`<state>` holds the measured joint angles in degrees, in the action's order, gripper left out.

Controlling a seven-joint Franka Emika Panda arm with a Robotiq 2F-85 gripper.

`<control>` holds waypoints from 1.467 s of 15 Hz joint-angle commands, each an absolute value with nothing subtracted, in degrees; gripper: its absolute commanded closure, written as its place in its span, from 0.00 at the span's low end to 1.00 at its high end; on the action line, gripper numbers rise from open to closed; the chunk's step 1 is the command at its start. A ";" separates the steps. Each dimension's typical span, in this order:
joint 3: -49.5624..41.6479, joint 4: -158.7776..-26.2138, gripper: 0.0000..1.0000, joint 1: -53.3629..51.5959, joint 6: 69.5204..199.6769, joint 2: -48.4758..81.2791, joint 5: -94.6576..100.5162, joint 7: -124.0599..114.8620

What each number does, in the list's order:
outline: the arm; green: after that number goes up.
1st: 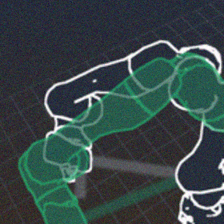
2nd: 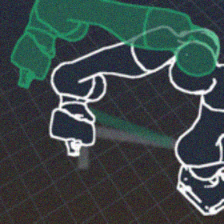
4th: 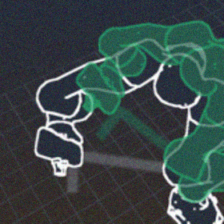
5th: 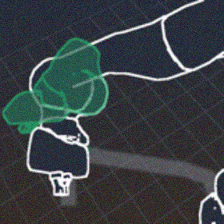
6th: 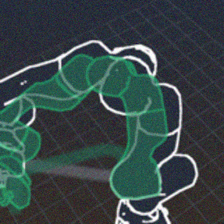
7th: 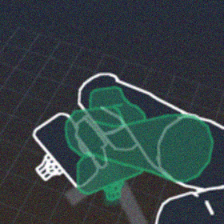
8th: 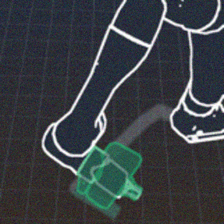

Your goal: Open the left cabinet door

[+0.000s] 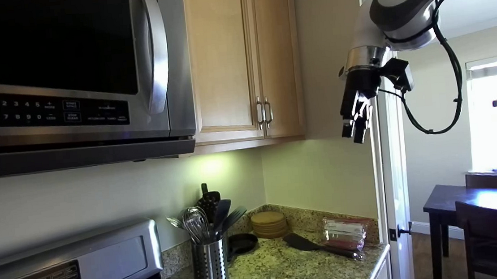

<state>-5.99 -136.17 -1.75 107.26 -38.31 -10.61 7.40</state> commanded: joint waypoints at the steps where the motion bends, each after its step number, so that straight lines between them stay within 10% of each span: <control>1: -2.86 -134.10 0.00 -0.07 109.94 -34.27 -10.09 2.14; 22: -1.55 -114.85 0.00 0.87 127.78 -12.84 -2.52 1.03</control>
